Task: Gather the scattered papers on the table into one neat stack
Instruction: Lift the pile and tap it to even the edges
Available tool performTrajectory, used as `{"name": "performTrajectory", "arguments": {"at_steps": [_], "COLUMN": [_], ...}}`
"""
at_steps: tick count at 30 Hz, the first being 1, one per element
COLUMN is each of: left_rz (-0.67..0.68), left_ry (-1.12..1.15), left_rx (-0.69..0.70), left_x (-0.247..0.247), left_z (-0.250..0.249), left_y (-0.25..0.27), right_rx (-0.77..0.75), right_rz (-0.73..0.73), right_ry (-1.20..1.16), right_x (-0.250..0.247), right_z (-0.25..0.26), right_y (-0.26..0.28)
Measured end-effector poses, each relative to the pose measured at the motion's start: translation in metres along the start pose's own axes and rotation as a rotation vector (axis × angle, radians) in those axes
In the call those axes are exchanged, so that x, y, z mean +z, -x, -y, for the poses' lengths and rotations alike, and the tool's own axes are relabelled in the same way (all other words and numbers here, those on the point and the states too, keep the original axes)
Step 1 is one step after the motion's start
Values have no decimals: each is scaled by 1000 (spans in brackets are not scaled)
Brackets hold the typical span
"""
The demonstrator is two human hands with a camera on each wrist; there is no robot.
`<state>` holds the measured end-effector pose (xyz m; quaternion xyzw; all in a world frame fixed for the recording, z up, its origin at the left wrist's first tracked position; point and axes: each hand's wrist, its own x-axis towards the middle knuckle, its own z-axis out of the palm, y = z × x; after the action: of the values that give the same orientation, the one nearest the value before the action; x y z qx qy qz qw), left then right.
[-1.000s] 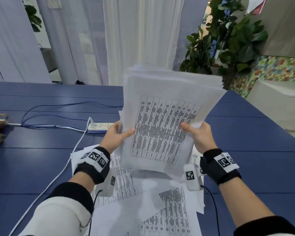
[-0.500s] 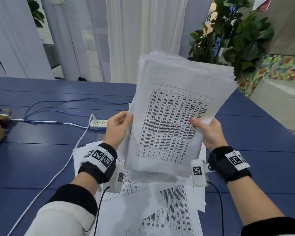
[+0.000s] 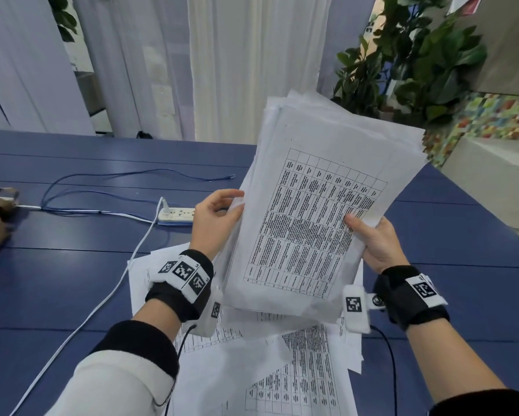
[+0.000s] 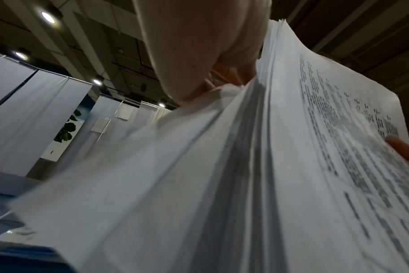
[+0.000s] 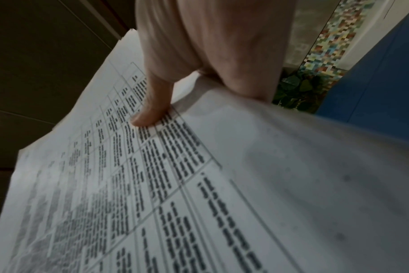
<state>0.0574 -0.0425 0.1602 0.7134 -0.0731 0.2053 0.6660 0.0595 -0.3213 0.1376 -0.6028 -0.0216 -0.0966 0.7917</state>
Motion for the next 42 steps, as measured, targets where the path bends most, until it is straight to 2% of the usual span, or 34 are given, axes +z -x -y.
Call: {"name": "performTrajectory", "arguments": {"at_steps": [5,12,17,20,25,29,32,34,35,38,39,40,42], "left_rz": [2,-68,-12,-8,-8,20,119,129,165,427,441,397,311], "left_ry": [40,142,189,236,493,493,571,494,387,110,47,7,50], "left_rx": [-66,28,41,-11,-196,-275,-388,-348,-313,-287,-289,-293,-346], "left_x": [-1,2,2,2,9,16,16,17,14,8,5,2,-4], "left_z": [1,-10,-19,-11,-13,-11,-10,-11,-9,1,6,10,7], "left_y": [-1,-11,-22,-19,-9,-5,2,10,15,24,24,21,13], "right_rx": [-5,-32,-47,-63,-46,-49,-40,-25,-18,-9,-11,-14,-19], "right_rz": [18,61,40,38,55,29,-29,-97,-106,-81,-73,-64,-35], "right_ry": [-6,47,87,88,144,169,175,165,149,96,86,82,91], "right_x": [-1,8,11,12,13,11,8,5,4,8,11,14,19], "right_z": [0,9,9,7,2,-2,-7,-10,-10,0,5,10,21], "right_y": [-1,-1,-2,1,6,11,13,12,11,10,9,9,8]}}
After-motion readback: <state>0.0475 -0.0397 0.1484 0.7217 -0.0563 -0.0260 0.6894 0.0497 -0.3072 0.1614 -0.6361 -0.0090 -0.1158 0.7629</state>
